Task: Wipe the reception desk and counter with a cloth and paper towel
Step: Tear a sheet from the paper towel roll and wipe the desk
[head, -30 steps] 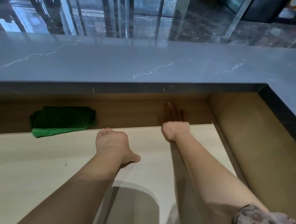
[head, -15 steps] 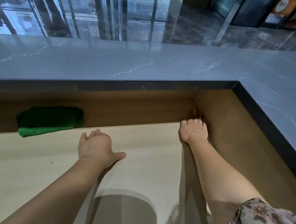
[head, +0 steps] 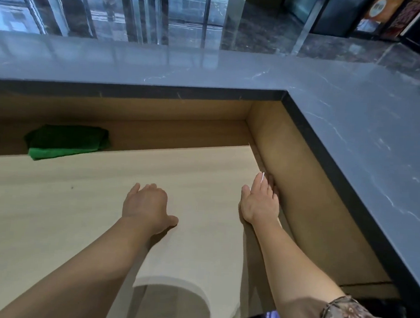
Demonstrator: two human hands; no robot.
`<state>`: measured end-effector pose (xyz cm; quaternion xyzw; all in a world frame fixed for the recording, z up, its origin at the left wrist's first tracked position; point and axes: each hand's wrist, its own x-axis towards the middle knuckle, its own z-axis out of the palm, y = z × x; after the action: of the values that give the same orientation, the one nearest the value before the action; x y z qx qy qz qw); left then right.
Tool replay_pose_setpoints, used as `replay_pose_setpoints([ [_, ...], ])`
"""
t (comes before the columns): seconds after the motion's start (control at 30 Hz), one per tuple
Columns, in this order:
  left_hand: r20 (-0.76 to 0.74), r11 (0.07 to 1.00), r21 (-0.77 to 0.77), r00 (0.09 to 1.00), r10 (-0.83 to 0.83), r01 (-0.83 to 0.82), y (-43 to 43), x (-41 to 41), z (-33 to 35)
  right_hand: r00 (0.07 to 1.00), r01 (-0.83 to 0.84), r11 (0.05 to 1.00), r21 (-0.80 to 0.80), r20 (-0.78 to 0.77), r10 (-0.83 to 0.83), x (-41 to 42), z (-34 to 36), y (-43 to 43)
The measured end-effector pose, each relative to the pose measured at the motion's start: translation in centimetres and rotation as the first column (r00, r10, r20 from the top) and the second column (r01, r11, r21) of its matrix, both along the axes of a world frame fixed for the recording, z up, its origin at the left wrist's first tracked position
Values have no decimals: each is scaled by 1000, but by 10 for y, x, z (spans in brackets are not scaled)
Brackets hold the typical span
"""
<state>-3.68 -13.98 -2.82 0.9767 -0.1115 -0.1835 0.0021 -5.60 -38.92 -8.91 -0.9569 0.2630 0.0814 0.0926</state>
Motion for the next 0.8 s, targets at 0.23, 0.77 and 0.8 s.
replay_pose_setpoints([
  [0.23,-42,996,20,995,-86,87,-4,-66,-3,999,32,999,-1,22,-32,-85,1,6],
  [0.77,-53,984,77,987,-154,158,-14,-142,-8,999,45,999,14,-25,-45,-184,-1,16],
  [0.8,-59,985,79,987,-151,155,-17,-138,-8,999,36,999,14,-18,-36,-177,-1,16],
])
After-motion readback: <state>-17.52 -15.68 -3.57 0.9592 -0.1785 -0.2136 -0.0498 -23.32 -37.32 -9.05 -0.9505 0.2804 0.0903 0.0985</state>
